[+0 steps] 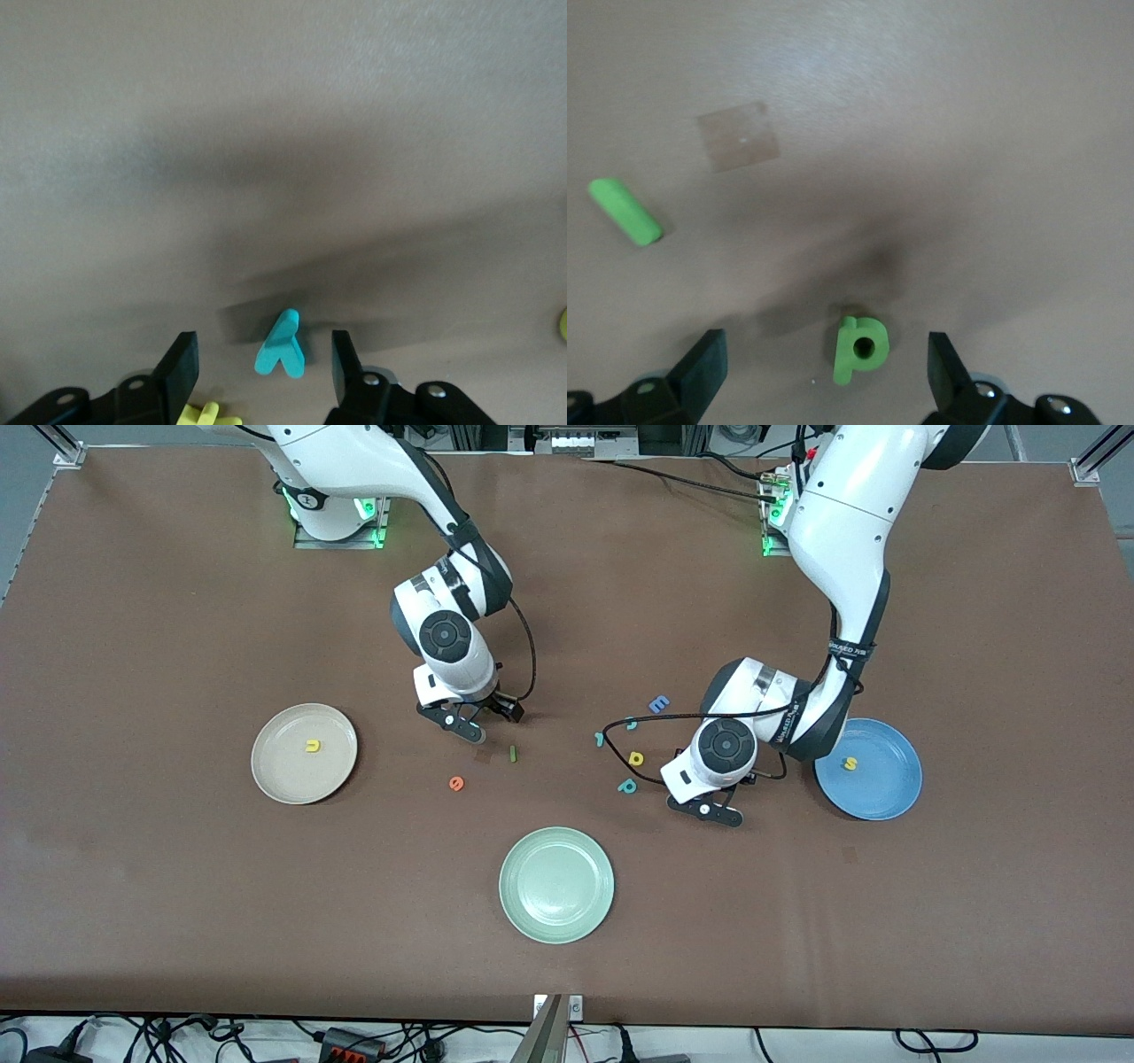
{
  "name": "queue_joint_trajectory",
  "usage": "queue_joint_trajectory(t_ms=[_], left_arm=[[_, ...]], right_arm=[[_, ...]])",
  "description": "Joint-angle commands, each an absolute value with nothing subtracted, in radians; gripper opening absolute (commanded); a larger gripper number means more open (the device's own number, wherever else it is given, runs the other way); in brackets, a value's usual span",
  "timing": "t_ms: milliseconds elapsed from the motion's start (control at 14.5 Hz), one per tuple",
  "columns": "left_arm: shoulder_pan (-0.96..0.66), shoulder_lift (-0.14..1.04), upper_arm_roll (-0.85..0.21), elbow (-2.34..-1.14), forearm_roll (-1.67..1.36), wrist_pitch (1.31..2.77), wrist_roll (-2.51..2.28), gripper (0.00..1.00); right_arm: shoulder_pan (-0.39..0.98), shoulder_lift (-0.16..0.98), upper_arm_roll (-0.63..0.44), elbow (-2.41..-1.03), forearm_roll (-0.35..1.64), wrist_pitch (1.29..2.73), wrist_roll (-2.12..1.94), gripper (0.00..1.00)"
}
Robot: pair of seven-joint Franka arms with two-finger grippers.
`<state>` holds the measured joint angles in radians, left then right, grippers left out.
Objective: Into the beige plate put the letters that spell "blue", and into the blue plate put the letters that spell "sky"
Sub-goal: 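Grasp the green p with the right gripper while the left gripper grasps the teal y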
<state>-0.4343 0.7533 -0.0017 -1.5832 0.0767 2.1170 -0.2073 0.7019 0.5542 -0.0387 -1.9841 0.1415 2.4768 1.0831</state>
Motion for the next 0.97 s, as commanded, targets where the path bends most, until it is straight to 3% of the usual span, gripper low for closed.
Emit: queue_joint_trajectory(t_ms=[0,207,345,414,621,690,897], left_arm=[[-0.433,0.738,-0.005,-1.632,0.092,2.149,-0.186,0.58],[-0.431,0.738,-0.005,-1.647,0.091,2.169,-0.189,0.36],[-0.434,0.739,-0.005,-1.647,0.091,2.169,-0.189,0.32],[-0.434,0.742,-0.005,-1.649,0.091,2.169,-0.189,0.26],[-0.433,0.744,-0.005,-1.648,0.091,2.166,-0.196,0.05],[-0.434,0.742,-0.005,-1.646,0.091,2.163,-0.196,0.01],[-0.417,0.730,-0.005,-1.640,0.091,2.149,-0.184,0.00]], right_arm=[[0.724,0.528,-0.048,-2.046,0.150,2.548,1.156,1.00],[0.741,0.528,-0.048,-2.048,0.150,2.565,1.212,1.00],[0.742,0.519,-0.048,-2.057,0.150,2.568,1.223,0.93],[0.741,0.517,-0.048,-2.059,0.150,2.569,1.223,0.88],[0.738,0.514,-0.048,-2.085,0.150,2.600,1.223,0.88],[0.738,0.512,-0.048,-2.097,0.150,2.617,1.223,0.88],[0.735,0.506,-0.048,-2.109,0.150,2.635,1.221,0.80]])
